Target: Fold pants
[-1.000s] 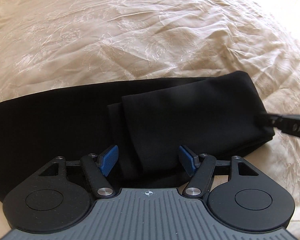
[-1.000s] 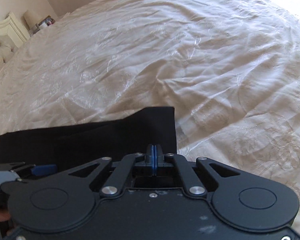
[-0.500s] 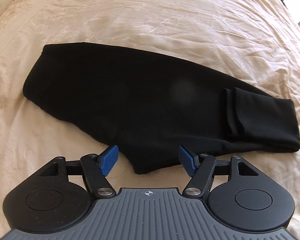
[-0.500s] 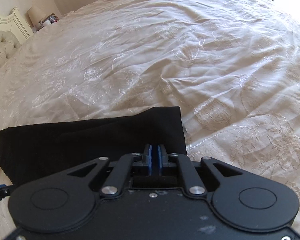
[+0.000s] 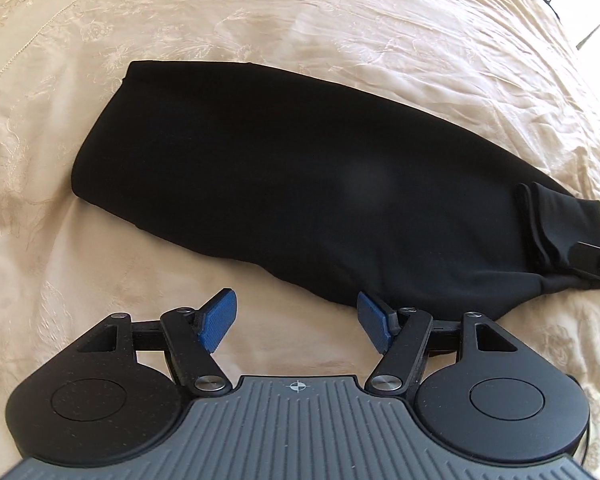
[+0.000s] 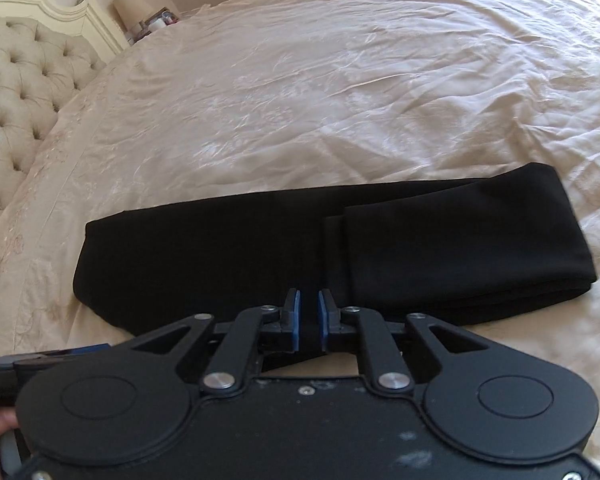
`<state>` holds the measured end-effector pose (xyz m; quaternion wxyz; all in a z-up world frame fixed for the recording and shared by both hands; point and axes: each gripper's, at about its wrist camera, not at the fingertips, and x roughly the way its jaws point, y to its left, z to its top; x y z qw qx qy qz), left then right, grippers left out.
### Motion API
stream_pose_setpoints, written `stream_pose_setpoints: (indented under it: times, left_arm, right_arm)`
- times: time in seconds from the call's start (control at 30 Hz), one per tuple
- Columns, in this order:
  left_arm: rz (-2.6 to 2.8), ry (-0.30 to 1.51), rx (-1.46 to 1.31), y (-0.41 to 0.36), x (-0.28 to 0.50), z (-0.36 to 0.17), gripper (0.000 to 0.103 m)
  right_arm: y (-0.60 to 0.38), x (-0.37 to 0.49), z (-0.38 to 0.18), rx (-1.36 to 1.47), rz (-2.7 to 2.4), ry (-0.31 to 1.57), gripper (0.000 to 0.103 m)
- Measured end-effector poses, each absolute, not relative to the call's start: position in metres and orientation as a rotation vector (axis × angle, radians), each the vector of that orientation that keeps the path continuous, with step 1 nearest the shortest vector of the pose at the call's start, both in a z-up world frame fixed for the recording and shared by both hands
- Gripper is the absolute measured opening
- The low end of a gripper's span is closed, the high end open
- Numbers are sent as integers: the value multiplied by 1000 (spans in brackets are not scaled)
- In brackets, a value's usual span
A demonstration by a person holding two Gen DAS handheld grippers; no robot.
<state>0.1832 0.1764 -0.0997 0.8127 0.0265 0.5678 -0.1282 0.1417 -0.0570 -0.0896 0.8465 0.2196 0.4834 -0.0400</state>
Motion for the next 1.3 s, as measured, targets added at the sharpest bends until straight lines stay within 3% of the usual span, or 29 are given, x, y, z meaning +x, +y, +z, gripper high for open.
stream_pose_setpoints:
  times: [0.27,0.63,0.73,0.87,1.0,1.03,1.07,1.13,1.17,1.2,1.3]
  left_arm:
    - [-260,1211,-33,245,217,-108,66]
    - [-179,1173,-342,286,258,-143,68]
    - [-180,1158,-411,291,265,-154,78]
    - [-199,1117,-480,290,269,-161,102]
    - [-128,1096,-489,281,267,-161,102]
    - [-114,1093,-511,281,267,-159,100]
    - [-88,1088,-542,284,267,-158,91]
    - [-37,1094,-567,290,265,-153,66]
    - [-21,1090,-564,292,264,-149,46]
    - [-24,1089,-551,292,264,-145,35]
    - [-63,1055,-434,279,261,-127,23]
  right_arm:
    - [38,167,-125,404,-35,1151,14]
    - [44,175,-163,353,-126,1298,12]
    - [45,176,-165,355,-138,1306,12]
    - [47,181,-169,353,-144,1312,12]
    - [50,187,-172,358,-143,1312,12]
    - [48,187,-171,360,-143,1310,12]
    - [48,186,-171,362,-142,1308,12]
    - [47,184,-171,366,-140,1299,12]
    - [45,181,-170,367,-137,1292,12]
    - [45,179,-170,367,-136,1286,12]
    - [45,176,-167,367,-140,1274,12]
